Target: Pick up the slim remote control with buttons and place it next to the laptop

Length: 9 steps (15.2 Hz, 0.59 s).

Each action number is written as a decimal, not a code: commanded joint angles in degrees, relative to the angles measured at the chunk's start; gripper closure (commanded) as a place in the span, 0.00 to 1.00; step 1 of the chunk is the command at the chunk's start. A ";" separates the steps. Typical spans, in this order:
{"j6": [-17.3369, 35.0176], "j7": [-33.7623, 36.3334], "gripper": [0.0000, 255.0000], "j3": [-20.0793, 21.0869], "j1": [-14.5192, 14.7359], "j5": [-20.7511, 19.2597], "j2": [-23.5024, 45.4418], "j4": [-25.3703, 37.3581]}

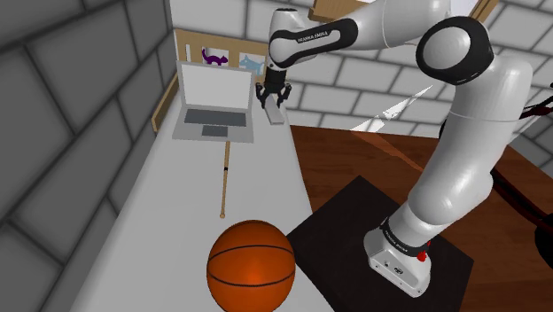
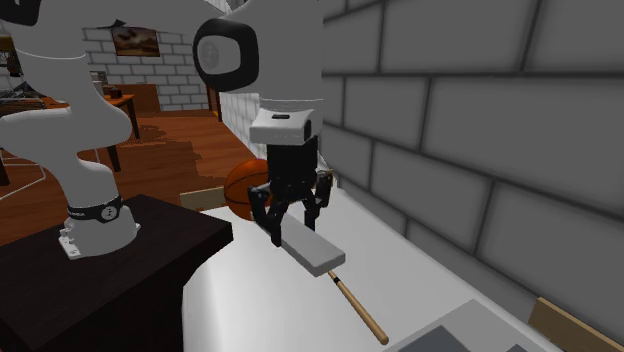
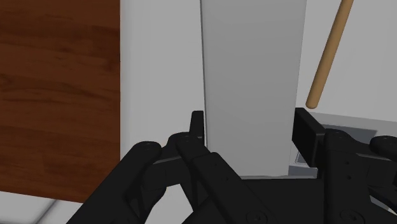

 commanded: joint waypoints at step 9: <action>6.45 0.93 1.00 -0.57 0.31 -1.30 3.32 -3.21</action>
